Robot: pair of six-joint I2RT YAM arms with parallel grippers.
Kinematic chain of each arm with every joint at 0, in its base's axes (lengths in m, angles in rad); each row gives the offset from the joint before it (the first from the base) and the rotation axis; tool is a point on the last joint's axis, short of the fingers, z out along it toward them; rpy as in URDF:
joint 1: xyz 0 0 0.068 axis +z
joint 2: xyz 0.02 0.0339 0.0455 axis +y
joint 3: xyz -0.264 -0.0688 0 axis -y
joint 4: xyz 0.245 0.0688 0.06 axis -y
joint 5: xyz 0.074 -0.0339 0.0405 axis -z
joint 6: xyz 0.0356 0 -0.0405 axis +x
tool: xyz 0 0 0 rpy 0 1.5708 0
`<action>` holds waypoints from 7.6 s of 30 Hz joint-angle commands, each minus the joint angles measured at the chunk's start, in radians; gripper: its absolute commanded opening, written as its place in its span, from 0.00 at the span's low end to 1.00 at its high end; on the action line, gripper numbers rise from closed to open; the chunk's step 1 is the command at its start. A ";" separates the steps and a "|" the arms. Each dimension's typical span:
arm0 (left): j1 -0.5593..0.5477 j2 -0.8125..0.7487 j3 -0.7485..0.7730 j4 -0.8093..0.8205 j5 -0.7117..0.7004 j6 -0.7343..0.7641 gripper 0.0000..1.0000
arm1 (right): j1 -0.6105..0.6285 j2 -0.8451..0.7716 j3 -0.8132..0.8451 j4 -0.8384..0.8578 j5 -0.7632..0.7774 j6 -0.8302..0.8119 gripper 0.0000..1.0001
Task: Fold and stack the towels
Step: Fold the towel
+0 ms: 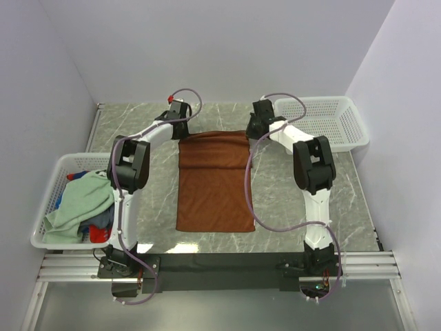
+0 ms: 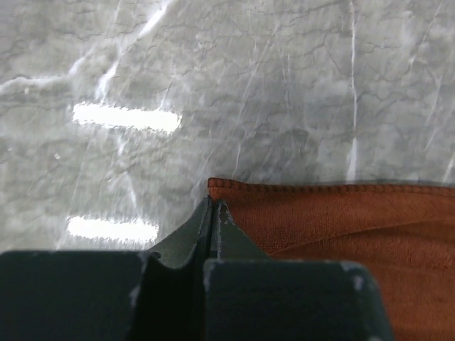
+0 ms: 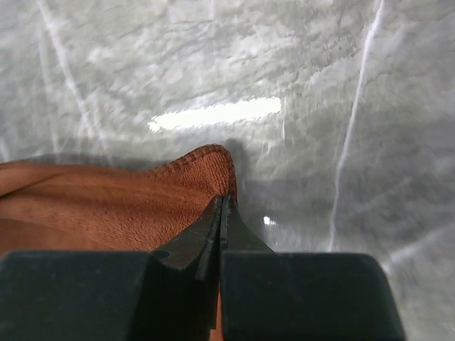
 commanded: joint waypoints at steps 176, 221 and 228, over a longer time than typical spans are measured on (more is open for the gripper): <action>-0.044 -1.520 -1.051 -0.089 0.006 -0.124 0.99 | 0.818 -0.780 -0.669 -0.348 -0.309 -0.423 0.47; -0.189 -1.387 -1.097 -0.170 0.256 -0.452 0.90 | 0.703 -0.868 -1.072 -0.142 0.014 0.084 0.42; -0.392 -1.260 -1.143 -0.138 0.215 -0.595 0.66 | 0.704 -0.874 -1.100 -0.127 0.035 0.102 0.41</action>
